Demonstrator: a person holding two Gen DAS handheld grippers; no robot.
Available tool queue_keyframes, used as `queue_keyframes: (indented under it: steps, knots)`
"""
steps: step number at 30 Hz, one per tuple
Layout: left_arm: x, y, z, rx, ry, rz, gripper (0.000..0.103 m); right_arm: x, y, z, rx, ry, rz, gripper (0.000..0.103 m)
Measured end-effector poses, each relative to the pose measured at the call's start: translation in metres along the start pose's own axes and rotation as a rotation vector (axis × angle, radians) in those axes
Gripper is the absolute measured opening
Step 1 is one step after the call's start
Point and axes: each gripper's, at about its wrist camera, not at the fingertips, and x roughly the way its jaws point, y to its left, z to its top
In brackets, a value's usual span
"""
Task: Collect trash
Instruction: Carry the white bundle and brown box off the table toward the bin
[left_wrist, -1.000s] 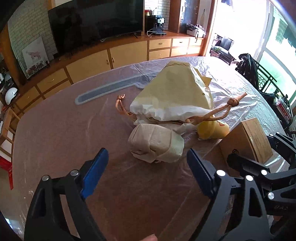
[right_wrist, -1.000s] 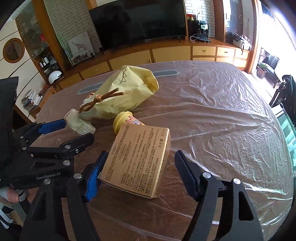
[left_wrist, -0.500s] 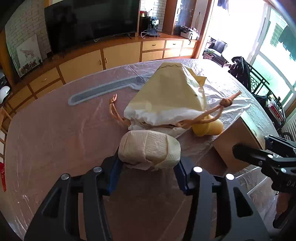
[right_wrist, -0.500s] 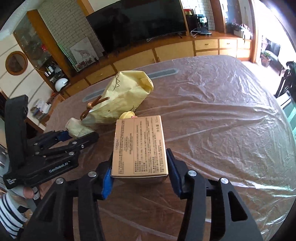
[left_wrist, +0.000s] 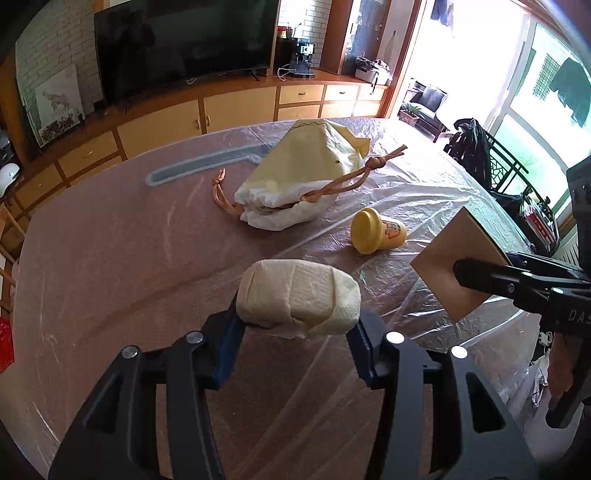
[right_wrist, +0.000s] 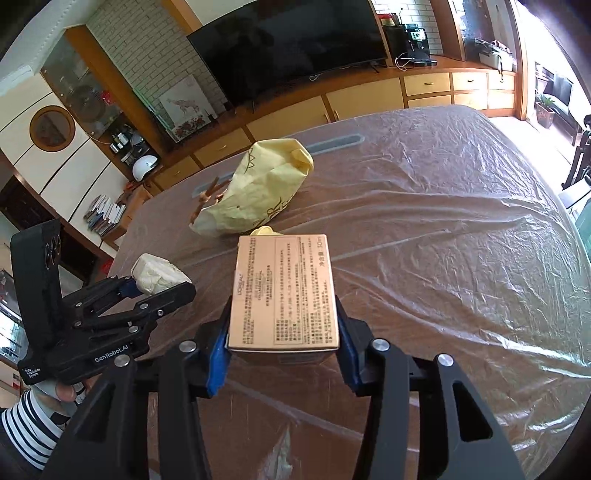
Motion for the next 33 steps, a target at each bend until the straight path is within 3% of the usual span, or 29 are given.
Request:
queue_keyframes:
  steps: [13, 33]
  knots:
    - [-0.033, -0.015, -0.021, -0.065, -0.050, 0.003, 0.051, -0.033, 0.011, -0.014, -0.050, -0.016, 0.028, 0.047]
    - [-0.075, -0.050, -0.074, -0.077, -0.073, 0.017, 0.051, -0.080, 0.022, -0.054, -0.150, -0.003, 0.057, 0.047]
